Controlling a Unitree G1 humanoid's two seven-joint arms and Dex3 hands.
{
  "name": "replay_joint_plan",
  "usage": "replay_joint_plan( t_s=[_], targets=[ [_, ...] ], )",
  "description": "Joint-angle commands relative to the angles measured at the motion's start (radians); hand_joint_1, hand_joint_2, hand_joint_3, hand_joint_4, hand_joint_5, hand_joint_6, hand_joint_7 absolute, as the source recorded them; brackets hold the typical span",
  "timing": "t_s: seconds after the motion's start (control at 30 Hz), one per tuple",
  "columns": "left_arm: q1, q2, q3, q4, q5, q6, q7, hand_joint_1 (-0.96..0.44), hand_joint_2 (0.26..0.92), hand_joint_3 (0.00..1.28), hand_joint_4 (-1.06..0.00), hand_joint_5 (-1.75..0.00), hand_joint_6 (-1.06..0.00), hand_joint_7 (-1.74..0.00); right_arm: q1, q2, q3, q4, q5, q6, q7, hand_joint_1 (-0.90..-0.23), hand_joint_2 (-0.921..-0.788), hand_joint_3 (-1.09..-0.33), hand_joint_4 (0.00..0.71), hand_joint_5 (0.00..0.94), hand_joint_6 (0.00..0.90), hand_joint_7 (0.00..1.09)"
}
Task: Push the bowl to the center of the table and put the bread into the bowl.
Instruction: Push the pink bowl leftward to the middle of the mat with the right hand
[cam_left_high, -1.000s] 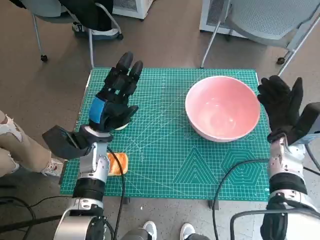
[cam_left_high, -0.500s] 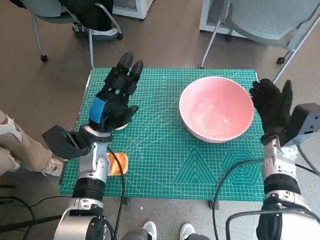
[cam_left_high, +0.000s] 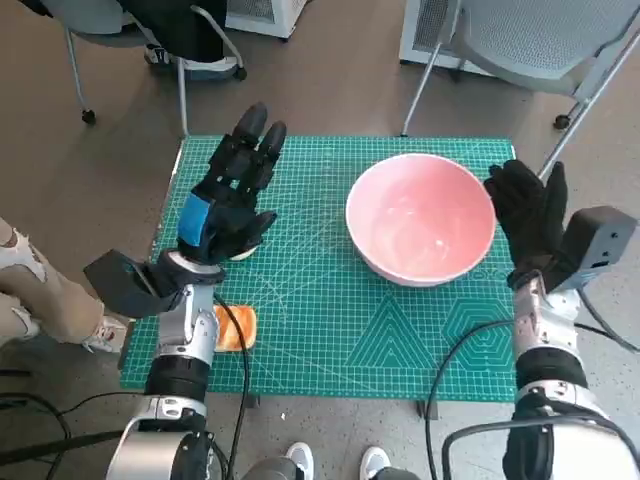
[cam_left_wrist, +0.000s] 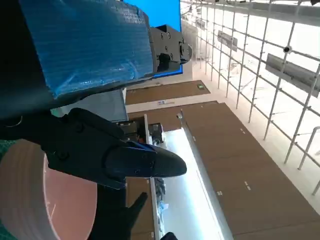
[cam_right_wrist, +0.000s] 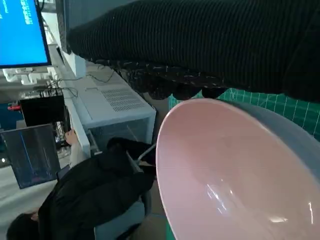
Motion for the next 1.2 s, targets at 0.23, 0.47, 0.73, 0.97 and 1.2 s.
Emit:
replay_joint_plan(
  t_s=[0.23, 0.47, 0.73, 0.97, 1.2],
  targets=[
    [0.007, 0.005, 0.002, -0.001, -0.002, 0.0, -0.006, -0.57, 0.921, 0.22, 0.0, 0.0, -0.19, 0.0, 0.017, 0.036, 0.021, 0.009, -0.018, -0.006, -0.003, -0.651, -0.921, -0.756, 0.218, 0.006, 0.286, 0.11],
    [0.008, 0.003, 0.001, 0.0, -0.001, -0.002, -0.004, -0.57, 0.921, 0.22, 0.0, 0.0, -0.19, 0.0, 0.014, 0.052, 0.038, 0.006, -0.02, -0.023, 0.007, -0.628, -0.921, -0.797, 0.22, 0.005, 0.269, 0.09],
    [0.01, 0.003, 0.003, 0.003, -0.002, -0.003, -0.004, -0.57, 0.921, 0.22, 0.0, 0.0, -0.19, 0.0, 0.012, 0.073, 0.035, 0.002, -0.005, -0.035, 0.026, -0.612, -0.921, -0.809, 0.224, 0.005, 0.274, 0.09],
    [0.01, 0.004, 0.005, 0.004, -0.003, -0.002, -0.005, -0.57, 0.921, 0.22, 0.0, 0.0, -0.19, 0.0, 0.01, 0.091, 0.038, -0.001, -0.005, -0.045, 0.036, -0.601, -0.921, -0.803, 0.225, 0.004, 0.282, 0.1],
    [0.01, 0.003, 0.004, 0.001, -0.003, 0.002, -0.002, -0.57, 0.921, 0.22, 0.0, 0.0, -0.19, 0.0, 0.003, 0.108, 0.043, -0.004, -0.007, -0.06, 0.051, -0.617, -0.921, -0.797, 0.226, 0.004, 0.283, 0.1]
  ],
)
